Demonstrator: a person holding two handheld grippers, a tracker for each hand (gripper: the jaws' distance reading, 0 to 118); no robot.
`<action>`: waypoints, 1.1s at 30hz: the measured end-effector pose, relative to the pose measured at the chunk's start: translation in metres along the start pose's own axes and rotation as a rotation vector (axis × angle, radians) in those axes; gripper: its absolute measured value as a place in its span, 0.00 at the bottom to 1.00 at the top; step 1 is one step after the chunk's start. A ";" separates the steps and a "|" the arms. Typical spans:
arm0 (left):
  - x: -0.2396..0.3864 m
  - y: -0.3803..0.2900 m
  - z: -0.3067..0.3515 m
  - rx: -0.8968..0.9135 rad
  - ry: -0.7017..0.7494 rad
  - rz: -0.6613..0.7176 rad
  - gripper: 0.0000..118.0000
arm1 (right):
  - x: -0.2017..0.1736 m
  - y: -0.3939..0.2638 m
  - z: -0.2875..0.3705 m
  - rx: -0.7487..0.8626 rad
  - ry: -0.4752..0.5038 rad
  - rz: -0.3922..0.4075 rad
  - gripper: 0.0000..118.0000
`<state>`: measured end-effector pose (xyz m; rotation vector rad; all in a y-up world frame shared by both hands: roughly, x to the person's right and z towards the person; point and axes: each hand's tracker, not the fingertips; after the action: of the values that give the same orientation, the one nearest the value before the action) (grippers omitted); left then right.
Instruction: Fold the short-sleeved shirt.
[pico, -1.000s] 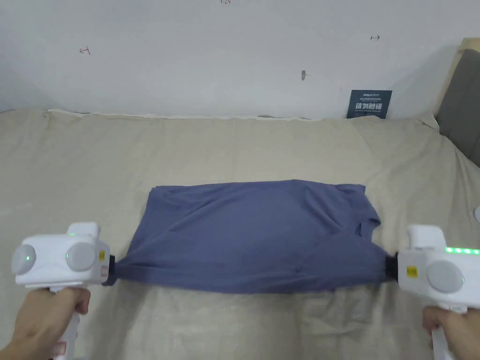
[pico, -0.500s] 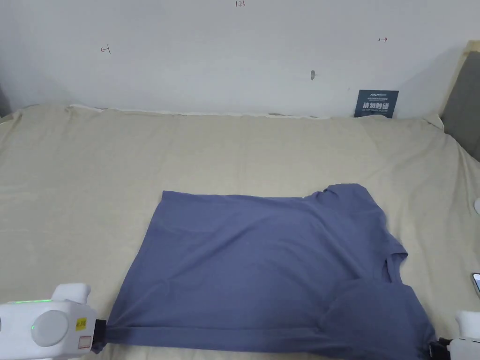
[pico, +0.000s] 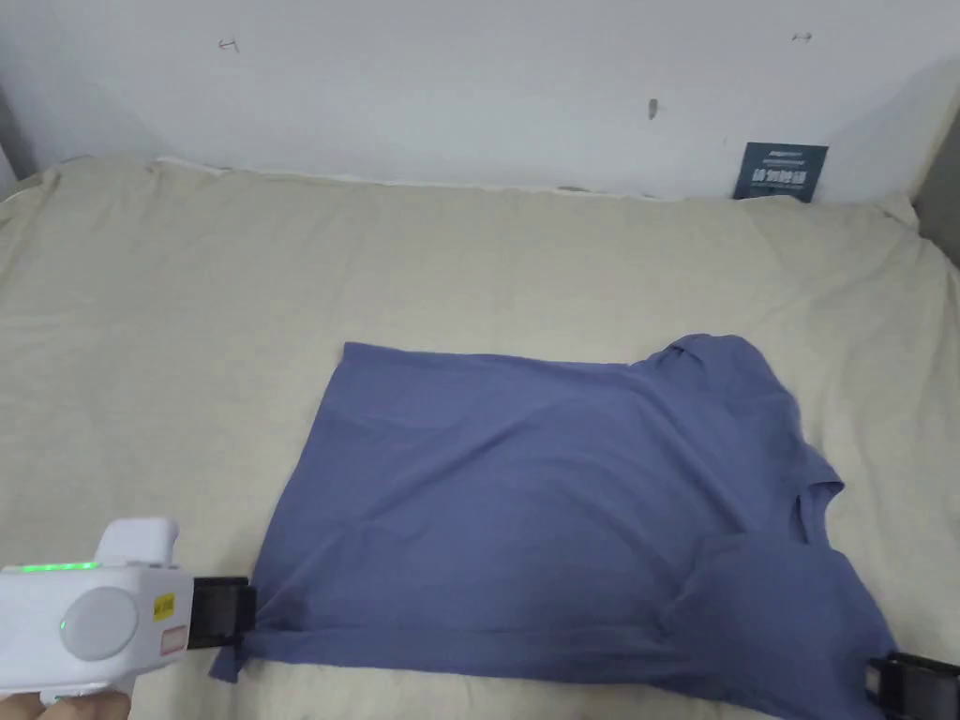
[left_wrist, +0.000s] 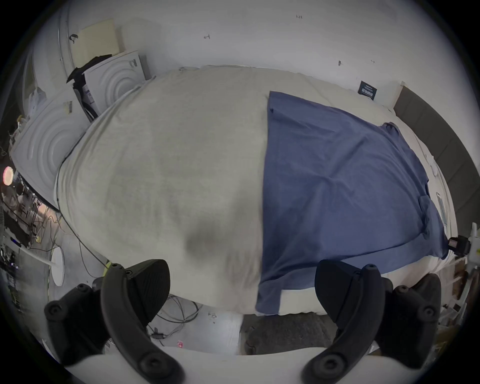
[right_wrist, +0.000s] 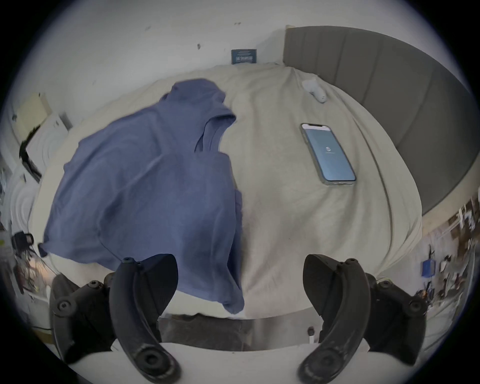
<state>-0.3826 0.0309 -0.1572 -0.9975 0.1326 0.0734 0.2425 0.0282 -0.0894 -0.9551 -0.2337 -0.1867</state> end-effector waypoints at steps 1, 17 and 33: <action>-0.003 -0.001 0.003 0.013 -0.001 0.011 0.95 | -0.001 0.002 0.008 0.003 -0.011 0.001 0.81; 0.021 -0.006 -0.019 -0.122 -0.051 -0.011 0.93 | -0.040 0.011 0.035 0.091 0.020 0.081 0.00; 0.015 0.000 -0.028 -0.125 -0.083 -0.008 0.00 | -0.008 0.000 0.003 0.008 -0.027 0.060 0.94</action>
<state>-0.3695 0.0069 -0.1742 -1.1178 0.0486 0.1163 0.2348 0.0312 -0.0896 -0.9562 -0.2302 -0.1172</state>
